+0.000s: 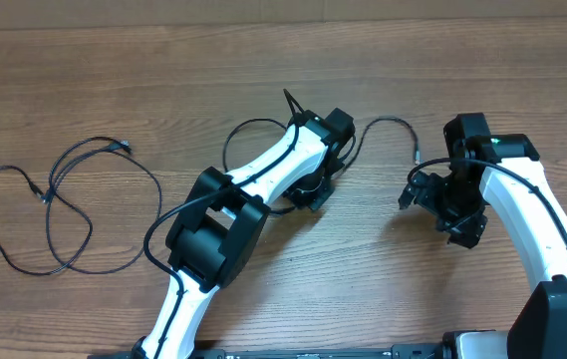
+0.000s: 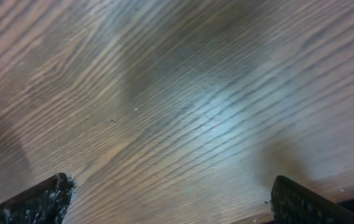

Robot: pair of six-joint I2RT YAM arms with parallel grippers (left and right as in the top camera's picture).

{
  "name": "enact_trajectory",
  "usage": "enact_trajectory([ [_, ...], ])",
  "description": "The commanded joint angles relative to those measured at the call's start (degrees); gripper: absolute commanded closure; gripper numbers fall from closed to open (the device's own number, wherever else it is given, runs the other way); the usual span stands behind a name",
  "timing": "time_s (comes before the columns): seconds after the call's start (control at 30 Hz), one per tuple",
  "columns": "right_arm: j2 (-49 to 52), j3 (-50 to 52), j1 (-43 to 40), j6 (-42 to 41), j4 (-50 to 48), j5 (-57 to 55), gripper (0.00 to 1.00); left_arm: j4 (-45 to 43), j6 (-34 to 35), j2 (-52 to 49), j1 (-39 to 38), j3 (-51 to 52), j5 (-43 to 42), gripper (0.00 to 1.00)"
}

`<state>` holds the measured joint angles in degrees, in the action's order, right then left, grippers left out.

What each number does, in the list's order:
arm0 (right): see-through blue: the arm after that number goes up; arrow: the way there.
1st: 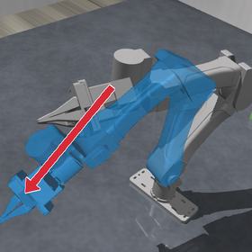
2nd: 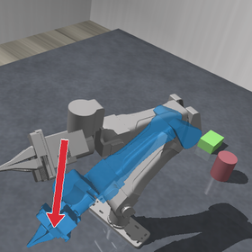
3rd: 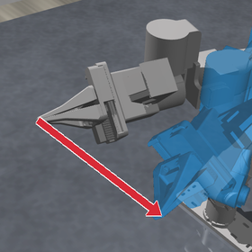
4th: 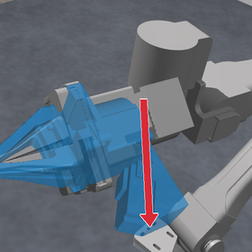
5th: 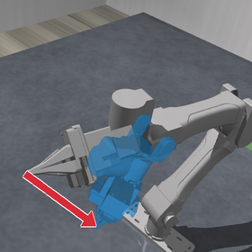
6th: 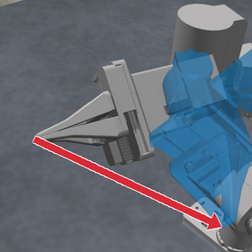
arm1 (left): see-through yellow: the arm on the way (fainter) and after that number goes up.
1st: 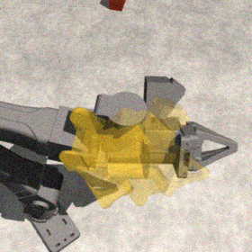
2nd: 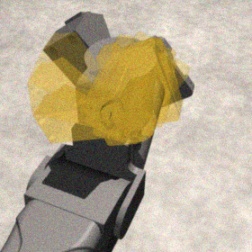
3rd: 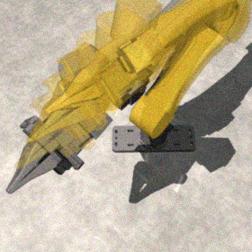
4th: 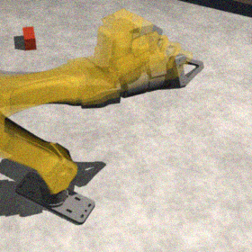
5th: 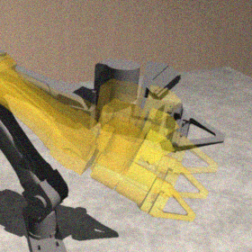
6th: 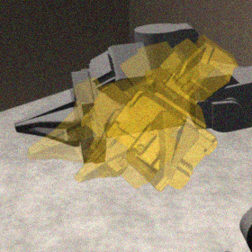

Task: Untangle cables
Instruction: 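Drag the grasped cable with the left gripper toward the left pile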

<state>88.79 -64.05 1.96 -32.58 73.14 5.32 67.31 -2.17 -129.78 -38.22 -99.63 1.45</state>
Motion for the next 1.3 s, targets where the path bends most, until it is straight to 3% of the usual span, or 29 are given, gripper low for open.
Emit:
enact_trajectory([
  [0.0,0.1,0.2,-0.1,0.0,0.6,-3.4,0.0,1.2,5.6,-0.7,1.0,0.1,8.9,0.96],
  [0.17,0.1,0.2,-0.1,0.0,0.5,-3.4,0.0,2.1,9.1,4.0,4.6,-1.6,8.9,0.96],
  [0.3,0.1,0.2,-0.1,0.0,0.5,-3.8,0.0,2.2,8.2,11.9,10.2,-3.1,1.9,0.96],
  [0.37,0.1,0.2,-0.1,0.0,0.5,-4.0,0.0,4.2,1.1,21.1,19.6,-6.2,-17.2,0.96],
  [0.4,0.1,0.2,-0.1,0.0,0.5,-4.0,0.0,4.7,0.0,23.1,22.6,-7.1,-21.8,0.96],
  [0.57,0.1,0.2,-0.1,0.0,0.4,-4.0,0.0,4.6,-0.2,29.9,38.9,-9.3,-35.8,0.96],
  [0.6,0.1,0.2,-0.1,0.0,0.4,-4.0,0.0,4.7,-0.2,31.5,45.9,-9.3,-38.1,0.96],
  [0.93,0.1,0.2,-0.1,0.0,0.2,-4.0,0.0,6.6,9.1,34.4,79.3,-9.3,-38.2,0.96],
  [1.0,0.1,0.2,-0.1,0.0,0.0,-4.0,0.0,6.9,12.4,34.9,84.5,-9.3,-34.3,0.96],
  [1.03,0.1,0.2,-0.1,0.0,0.0,-4.0,0.0,7.8,16.7,35.5,88.2,-9.3,-28.2,0.96],
  [1.13,0.1,0.2,-0.1,0.0,0.0,-4.0,0.0,8.1,19.3,36.2,91.3,-9.3,-24.3,0.96],
  [1.27,0.1,0.2,-0.1,0.0,-0.3,-4.0,0.0,7.8,19.3,36.0,89.2,-9.3,-23.5,0.96],
])
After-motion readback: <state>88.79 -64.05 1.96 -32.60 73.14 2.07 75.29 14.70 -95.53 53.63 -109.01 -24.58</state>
